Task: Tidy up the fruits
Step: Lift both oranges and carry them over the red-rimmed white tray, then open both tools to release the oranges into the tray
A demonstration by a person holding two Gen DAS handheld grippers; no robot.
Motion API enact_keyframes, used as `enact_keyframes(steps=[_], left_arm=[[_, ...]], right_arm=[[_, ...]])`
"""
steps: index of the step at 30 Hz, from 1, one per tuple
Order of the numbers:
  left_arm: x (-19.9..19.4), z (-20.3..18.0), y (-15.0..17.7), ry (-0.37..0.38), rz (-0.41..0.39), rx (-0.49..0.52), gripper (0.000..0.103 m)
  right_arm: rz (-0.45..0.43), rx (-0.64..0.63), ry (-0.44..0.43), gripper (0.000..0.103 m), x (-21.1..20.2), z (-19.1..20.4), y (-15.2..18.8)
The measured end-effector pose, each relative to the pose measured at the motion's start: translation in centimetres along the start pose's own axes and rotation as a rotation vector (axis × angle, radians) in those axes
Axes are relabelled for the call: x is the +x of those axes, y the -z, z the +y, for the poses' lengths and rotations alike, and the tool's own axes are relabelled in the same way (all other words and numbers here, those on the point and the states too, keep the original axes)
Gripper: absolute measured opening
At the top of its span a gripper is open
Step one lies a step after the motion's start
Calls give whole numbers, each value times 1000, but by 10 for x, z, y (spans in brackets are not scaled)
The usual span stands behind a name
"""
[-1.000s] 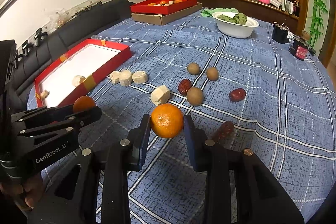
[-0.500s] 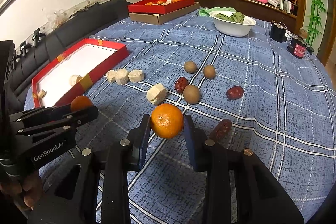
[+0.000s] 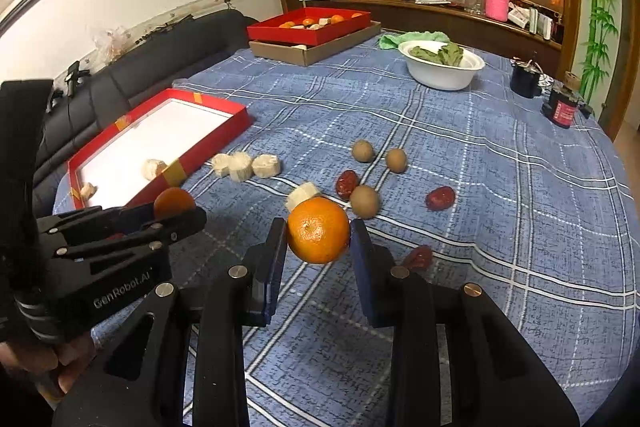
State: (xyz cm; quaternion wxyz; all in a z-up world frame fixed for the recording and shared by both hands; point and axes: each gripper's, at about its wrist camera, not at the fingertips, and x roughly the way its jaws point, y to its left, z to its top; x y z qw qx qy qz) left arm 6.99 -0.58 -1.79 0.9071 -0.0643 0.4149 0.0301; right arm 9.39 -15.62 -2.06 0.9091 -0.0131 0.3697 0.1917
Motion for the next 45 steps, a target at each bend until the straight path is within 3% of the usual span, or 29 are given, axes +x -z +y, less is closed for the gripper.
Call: enact_keyframes(steps=[9,14,20,29,37,45], left_arm=[[-15,51,0,-54,-38,-101,32],[-29,94,-8,-136,-102,-184,32],[-32,141,-25,-214,-130,-254,32],[-20,183,-46,-322,-132,-320,32],[7,199,-62,-378,-91,-336,32],[34,192,-66,-427,-36,-302,32]], right_arm=[[12,-39,-46,31,4,25,-3],[16,-89,-74,31,12,50,-15],[10,-127,-142,31,31,88,-40],[6,-156,-230,31,83,146,-94],[76,-151,-208,31,141,176,-115],[125,-149,-184,31,160,172,-113]])
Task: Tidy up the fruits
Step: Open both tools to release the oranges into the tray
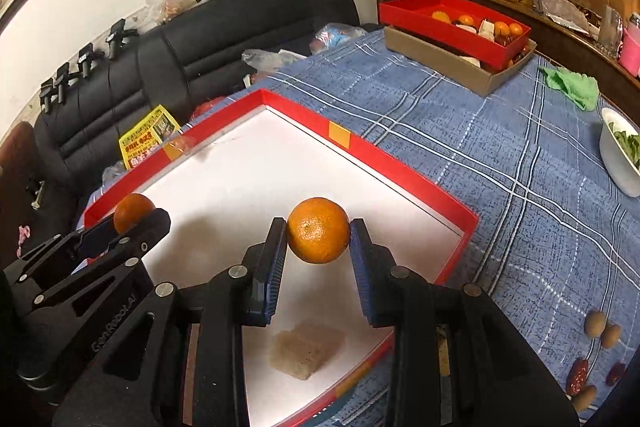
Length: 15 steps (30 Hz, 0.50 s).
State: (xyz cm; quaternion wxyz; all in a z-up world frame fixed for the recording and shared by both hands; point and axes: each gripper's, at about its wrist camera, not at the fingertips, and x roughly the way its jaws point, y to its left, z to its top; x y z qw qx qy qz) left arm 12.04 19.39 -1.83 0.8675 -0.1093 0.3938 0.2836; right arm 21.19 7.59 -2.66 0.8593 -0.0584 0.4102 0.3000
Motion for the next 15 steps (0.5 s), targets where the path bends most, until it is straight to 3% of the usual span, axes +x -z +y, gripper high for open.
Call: enact_keyframes(steps=[3,4,6,8,9,15], left_arm=[[9,-7,3,8,60,19,34],[11,-8,4,-3,78,29,42],[15,-7,7,-33,97,38,50],[14,-4,9,-24,113,31,56],[11,-2,10,-12,114,22,56],[-33,-3,16,59,-2,-42,60]], right_arm=[[57,-37,5,32,9,4,1],[72,-52,12,33,11,6,1],[91,-75,46,44,11,5,4],[92,-80,84,63,5,1,6],[82,-73,77,64,-4,-3,8],[-16,-96,71,74,-77,-10,35]])
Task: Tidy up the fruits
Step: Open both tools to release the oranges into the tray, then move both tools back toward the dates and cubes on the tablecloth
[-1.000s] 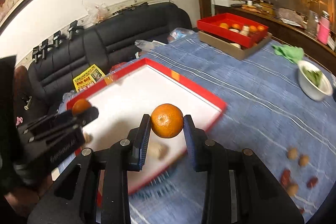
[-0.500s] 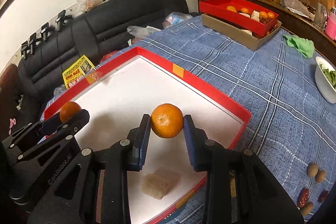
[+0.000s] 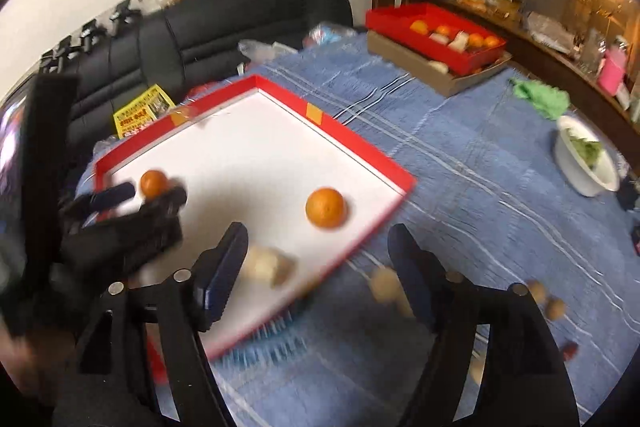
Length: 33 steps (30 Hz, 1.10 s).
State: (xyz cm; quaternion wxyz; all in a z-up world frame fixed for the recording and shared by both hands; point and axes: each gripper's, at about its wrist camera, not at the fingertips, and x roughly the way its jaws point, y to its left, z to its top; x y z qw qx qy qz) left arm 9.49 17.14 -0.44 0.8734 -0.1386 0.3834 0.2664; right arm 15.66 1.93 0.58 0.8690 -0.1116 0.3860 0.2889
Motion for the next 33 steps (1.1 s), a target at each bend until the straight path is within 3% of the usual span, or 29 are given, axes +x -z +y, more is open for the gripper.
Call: enact_keyframes(steps=[4,6,8,12,25,33], left_arm=[[-33,-21,9,91,-81,-4,65],[-49,-37,15,145,-116,27,67],[-63,-52,22,188,-140,62,72],[-72,-70,29,236,-138,97,74],[-69,-68,44,218,-85,116,74],[-72,-92,83,269,-42,248,75]], right_arm=[[-48,4,48,90,-36,-14,22],[-73,43,40,93,-53,-25,30],[-98,59,51,103,-64,-29,35],[-126,88,76,103,-82,-38,49],[-121,182,69,103,-99,-68,92],[-74,367,156,103,-122,-141,174]])
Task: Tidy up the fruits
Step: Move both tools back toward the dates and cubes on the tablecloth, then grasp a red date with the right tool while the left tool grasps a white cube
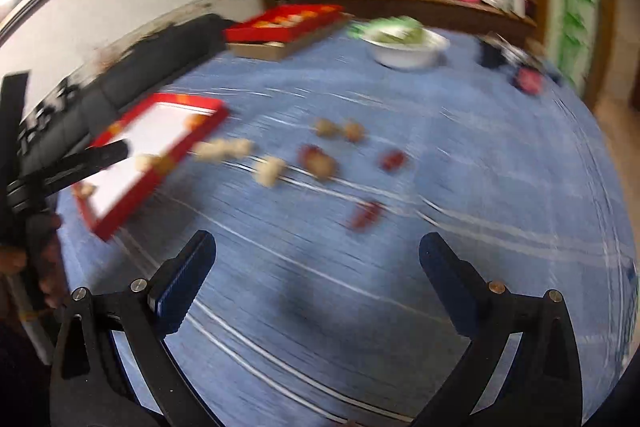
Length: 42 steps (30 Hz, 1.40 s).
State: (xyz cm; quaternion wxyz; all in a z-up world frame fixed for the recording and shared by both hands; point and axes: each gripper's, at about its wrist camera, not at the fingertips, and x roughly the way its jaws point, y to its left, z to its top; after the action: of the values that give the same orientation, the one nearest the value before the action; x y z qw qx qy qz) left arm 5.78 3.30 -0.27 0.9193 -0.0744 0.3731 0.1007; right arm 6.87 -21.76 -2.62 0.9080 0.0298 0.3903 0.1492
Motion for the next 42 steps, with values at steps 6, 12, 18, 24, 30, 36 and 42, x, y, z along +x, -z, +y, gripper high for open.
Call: enact_keyframes(steps=[6,12,18,24,30,36,42], left_arm=[[19,-48,17,60,76,141,75],[29,-66,32,76,106,189,75],[40,-66,29,88,111,177,75],[53,-84,11,117,106,182,75],[60,-115,-2,158,88,239,75],[82,-138,0,132,135,292,37],[85,-134,2,149,144,269,18]], right_arm=[[28,61,46,102,3,-42,4],[50,-4,25,90,24,-27,-11],[111,-26,46,60,60,-16,-22],[136,-49,76,22,75,-10,-27],[99,-4,60,17,65,-23,-27],[51,45,45,17,56,-35,-31],[35,50,29,17,53,-37,-32]])
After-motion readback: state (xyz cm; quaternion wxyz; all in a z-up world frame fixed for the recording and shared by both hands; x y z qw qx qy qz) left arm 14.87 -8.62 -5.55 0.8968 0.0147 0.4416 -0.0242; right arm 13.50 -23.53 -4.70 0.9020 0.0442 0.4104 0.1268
